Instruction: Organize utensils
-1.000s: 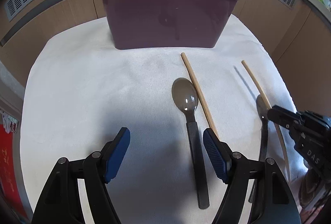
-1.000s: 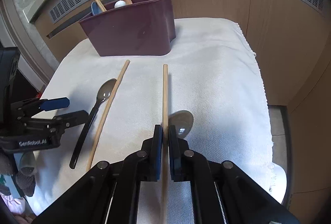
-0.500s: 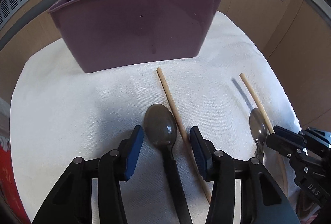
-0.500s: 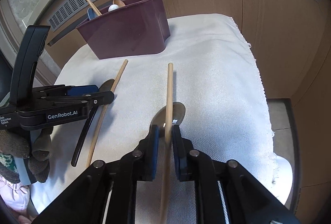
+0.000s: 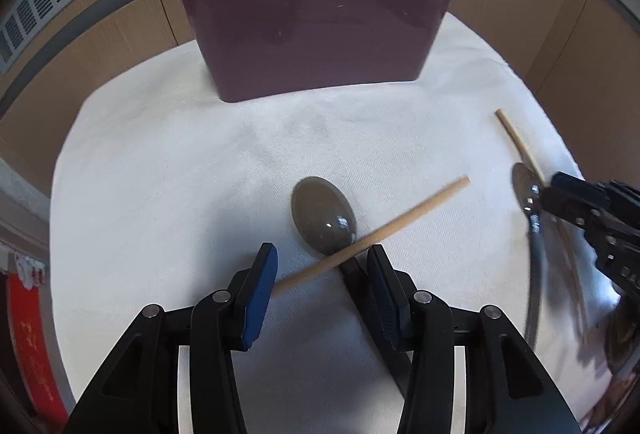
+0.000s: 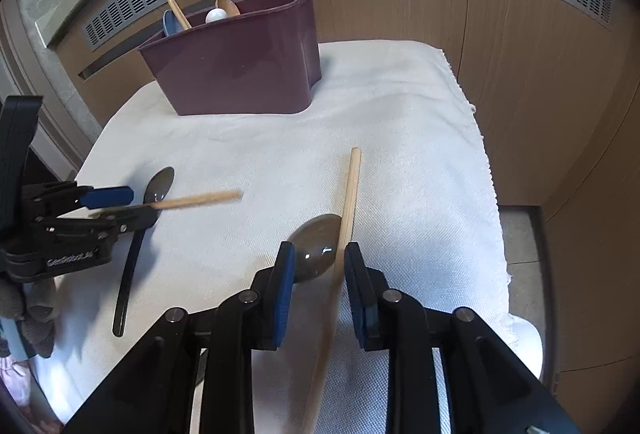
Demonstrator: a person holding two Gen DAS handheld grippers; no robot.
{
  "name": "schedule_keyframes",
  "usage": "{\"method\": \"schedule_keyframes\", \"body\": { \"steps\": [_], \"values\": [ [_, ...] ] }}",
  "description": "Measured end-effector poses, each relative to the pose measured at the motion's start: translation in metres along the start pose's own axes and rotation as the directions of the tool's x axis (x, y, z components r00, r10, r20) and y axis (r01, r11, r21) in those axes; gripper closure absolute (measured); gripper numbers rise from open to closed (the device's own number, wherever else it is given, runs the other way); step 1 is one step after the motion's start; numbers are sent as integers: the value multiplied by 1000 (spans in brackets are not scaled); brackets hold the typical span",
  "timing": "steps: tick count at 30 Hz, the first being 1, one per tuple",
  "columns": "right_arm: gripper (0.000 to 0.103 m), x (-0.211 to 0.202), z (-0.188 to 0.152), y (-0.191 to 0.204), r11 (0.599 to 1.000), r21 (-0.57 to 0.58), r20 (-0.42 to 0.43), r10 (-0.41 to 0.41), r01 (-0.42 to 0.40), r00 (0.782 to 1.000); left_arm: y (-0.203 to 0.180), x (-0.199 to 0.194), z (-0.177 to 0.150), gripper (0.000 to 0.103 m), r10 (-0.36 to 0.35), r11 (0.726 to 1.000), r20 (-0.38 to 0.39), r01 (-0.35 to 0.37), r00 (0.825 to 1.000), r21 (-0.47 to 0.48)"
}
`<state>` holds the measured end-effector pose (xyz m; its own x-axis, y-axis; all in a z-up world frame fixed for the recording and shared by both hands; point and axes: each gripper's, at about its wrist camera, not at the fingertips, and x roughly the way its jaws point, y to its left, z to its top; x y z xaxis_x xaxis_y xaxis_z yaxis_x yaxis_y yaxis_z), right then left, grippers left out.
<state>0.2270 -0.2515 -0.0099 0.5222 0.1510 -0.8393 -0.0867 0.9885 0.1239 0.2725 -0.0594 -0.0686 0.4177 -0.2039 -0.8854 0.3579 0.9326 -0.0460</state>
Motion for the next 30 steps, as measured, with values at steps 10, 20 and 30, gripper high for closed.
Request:
{"method": "schedule_keyframes", "body": {
  "steps": [10, 20, 30],
  "values": [
    [69, 3, -6, 1, 1000, 12, -15, 11, -11, 1000, -32, -16, 6, 55, -81, 989, 1, 81, 997, 123],
    [61, 4, -8, 1, 999, 13, -12, 37, -37, 999, 7, -15, 5, 50, -56, 998, -25, 57, 998, 14],
    [60, 1, -9, 4, 1000, 1, -2, 20, -20, 1000, 8, 11, 29, 53, -49, 997, -65, 45, 997, -63]
  ]
}}
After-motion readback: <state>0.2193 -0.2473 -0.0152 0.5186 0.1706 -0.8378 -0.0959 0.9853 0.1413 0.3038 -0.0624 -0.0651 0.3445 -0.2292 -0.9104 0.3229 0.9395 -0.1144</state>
